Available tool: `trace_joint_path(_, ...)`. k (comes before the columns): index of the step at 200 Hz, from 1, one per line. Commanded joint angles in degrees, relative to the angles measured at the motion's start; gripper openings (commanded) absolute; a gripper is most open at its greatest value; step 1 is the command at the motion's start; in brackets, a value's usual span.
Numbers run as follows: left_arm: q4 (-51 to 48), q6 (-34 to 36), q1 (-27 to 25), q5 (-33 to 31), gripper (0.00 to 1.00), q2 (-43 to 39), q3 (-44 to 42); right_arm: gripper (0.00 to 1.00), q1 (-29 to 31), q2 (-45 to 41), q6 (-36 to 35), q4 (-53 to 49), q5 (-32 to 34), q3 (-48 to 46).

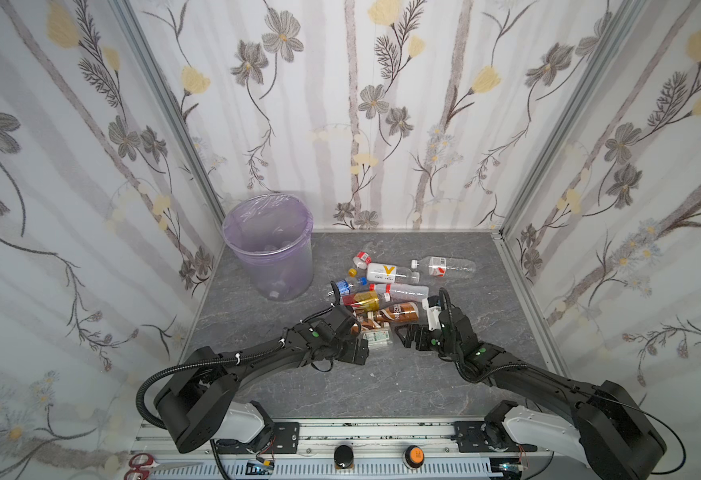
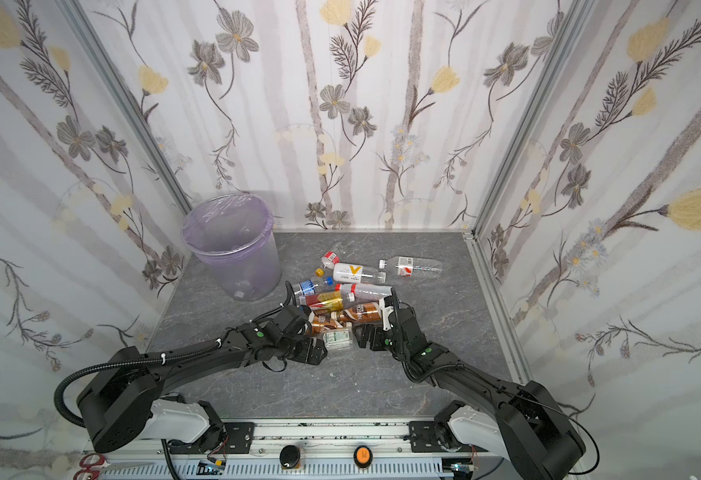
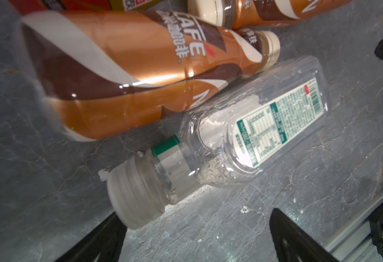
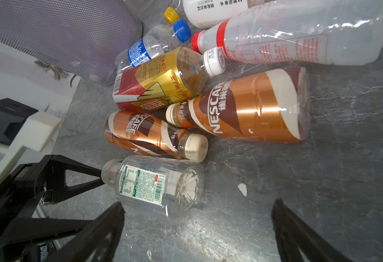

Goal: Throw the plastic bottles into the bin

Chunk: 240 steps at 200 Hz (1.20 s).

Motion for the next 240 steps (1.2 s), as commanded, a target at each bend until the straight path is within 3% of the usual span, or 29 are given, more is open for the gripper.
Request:
trace_joint_path(1, 2.4, -1.5, -1.0, 0.2, 1.0, 0.5, 0.7, 1.0, 0.0, 0.2, 2.3, 4.1, -0.9, -1.0)
trace_joint_path(153, 10.8, -3.6, -8.4, 1.7, 1.0, 10.6, 7.9, 1.0, -1.5, -0.3, 10.1, 8.0, 3.0, -6.7)
trace_joint_path(240, 13.7, -4.3, -11.0, 3.1, 1.0, 14.1, 10.5, 1.0, -3.7, 5.4, 14.6, 11.5, 5.0, -5.0)
